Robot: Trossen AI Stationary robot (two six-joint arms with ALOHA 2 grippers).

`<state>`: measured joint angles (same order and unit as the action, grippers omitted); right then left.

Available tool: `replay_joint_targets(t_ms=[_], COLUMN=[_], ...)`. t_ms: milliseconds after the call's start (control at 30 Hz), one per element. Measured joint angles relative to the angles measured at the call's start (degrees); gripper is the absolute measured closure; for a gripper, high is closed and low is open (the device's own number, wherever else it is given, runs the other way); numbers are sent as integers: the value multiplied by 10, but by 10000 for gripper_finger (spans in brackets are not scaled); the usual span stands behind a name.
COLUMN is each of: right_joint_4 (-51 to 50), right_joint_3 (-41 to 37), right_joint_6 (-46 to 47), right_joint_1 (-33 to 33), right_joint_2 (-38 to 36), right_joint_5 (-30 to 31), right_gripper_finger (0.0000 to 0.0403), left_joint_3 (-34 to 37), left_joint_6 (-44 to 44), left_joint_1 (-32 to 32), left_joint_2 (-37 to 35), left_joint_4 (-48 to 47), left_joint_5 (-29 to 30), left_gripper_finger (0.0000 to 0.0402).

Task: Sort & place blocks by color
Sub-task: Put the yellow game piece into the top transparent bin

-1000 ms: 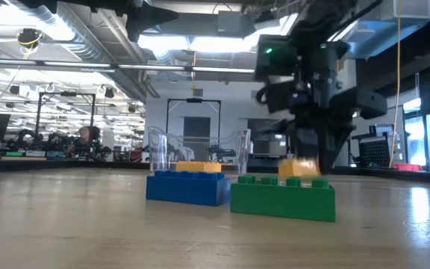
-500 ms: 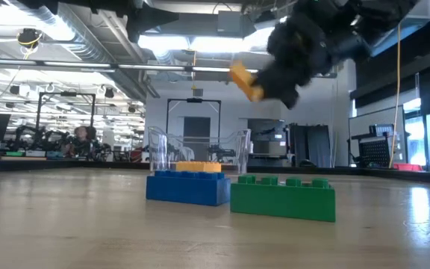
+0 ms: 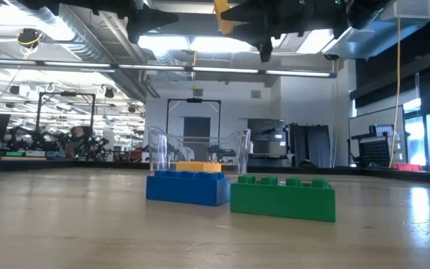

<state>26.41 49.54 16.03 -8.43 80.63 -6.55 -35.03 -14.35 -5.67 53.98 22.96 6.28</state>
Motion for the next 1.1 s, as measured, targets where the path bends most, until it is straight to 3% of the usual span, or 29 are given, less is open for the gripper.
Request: replay_joint_targets(t_ms=[567,700,867,1100], right_joint_4=[-2,-11,-158,-419], right_joint_3=[0,3,102,304], right_joint_6=[2,6,0,17], right_joint_1=[0,-1,-41,-123], right_joint_2=[0,0,38,199], right_joint_5=[0,55,98,102], right_gripper_finger=[258,258,258,258], left_joint_3=[0,0,0,0], left_joint_6=[0,0,0,-1], left_joint_1=[0,0,0,0], left_joint_2=[0,0,0,0], left_joint_4=[0,4,4,8], left_joint_5=[0,0,1,5], left_gripper_finger=[149,149,149,149])
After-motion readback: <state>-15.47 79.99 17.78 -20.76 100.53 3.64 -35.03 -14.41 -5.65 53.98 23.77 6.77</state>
